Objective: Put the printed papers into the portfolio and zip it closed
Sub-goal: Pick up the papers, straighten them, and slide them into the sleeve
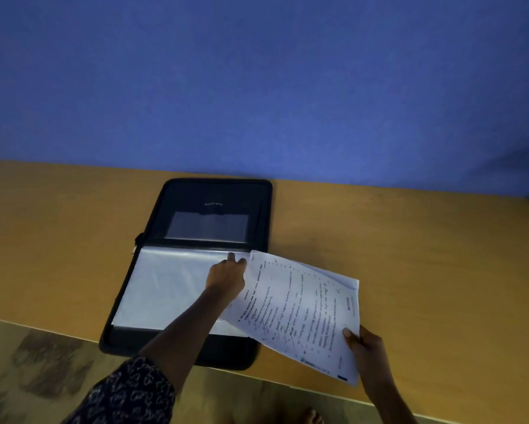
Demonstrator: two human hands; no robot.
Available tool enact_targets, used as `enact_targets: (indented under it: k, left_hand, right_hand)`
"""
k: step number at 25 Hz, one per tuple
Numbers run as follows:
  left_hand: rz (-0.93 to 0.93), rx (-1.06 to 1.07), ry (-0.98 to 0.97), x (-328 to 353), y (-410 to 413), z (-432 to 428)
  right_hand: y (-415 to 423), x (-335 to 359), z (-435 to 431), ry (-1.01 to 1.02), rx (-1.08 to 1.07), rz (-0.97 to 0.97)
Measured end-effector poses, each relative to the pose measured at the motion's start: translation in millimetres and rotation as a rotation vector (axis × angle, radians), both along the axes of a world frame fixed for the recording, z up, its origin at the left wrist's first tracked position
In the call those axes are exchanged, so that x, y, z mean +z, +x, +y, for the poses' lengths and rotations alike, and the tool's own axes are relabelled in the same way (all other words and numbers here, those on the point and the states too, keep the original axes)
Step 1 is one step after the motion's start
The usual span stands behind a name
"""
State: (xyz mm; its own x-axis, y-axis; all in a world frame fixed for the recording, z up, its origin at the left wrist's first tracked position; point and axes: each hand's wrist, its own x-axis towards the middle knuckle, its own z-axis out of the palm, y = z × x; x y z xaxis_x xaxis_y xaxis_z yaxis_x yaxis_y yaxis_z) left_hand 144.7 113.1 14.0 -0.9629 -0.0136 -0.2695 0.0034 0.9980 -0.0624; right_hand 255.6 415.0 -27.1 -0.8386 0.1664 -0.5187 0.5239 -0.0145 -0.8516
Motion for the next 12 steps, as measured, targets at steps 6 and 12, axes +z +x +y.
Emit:
enact_targets:
  k: [6, 12]
  left_hand:
    - [0.005, 0.074, 0.052, 4.0, -17.9, 9.3]
    - [0.014, 0.061, 0.063, 5.7, -21.3, 19.1]
  right_hand:
    - [-15.4, 4.8, 11.1, 0.058, 0.107, 0.047]
    - [-34.6, 6.9, 11.4, 0.089, 0.201, 0.058]
